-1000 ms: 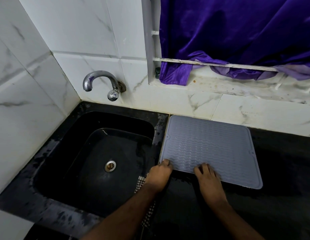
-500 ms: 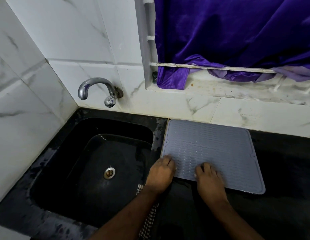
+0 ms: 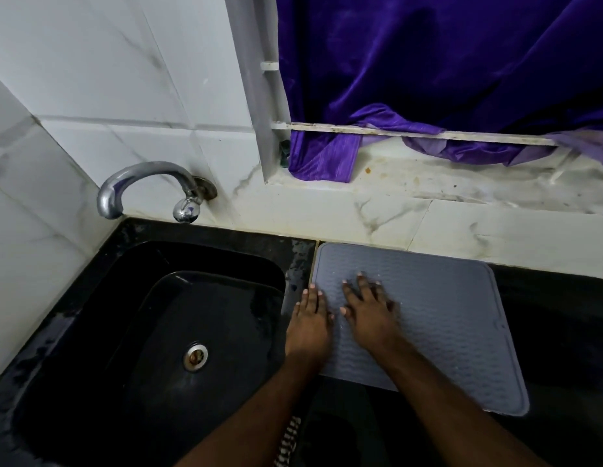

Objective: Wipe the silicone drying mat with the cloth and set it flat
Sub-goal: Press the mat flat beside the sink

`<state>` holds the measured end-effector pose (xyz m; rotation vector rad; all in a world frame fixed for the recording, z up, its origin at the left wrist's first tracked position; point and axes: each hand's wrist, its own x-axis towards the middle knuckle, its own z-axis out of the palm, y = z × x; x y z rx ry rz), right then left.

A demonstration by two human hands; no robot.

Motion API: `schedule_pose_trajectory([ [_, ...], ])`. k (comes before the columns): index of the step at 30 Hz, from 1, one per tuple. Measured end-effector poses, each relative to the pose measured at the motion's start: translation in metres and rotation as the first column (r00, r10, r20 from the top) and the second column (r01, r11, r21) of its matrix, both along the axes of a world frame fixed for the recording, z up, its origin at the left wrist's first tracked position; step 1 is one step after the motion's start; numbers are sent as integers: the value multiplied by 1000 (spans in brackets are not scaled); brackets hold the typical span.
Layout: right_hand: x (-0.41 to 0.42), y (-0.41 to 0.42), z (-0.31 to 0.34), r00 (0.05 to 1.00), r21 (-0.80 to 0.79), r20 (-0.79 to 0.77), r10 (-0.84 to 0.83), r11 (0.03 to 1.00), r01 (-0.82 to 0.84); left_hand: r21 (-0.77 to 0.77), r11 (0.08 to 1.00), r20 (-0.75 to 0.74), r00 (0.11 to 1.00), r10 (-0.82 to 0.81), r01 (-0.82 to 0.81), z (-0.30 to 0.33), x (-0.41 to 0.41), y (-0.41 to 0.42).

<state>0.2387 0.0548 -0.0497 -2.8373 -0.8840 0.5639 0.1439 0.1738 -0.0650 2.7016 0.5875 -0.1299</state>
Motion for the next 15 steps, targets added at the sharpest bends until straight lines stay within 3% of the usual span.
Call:
schedule_pose_trajectory([
  [15,-7,-5,-22,994,66,63,-86,994,82,139,990,20,999,-29,26,-15,-2,-2],
])
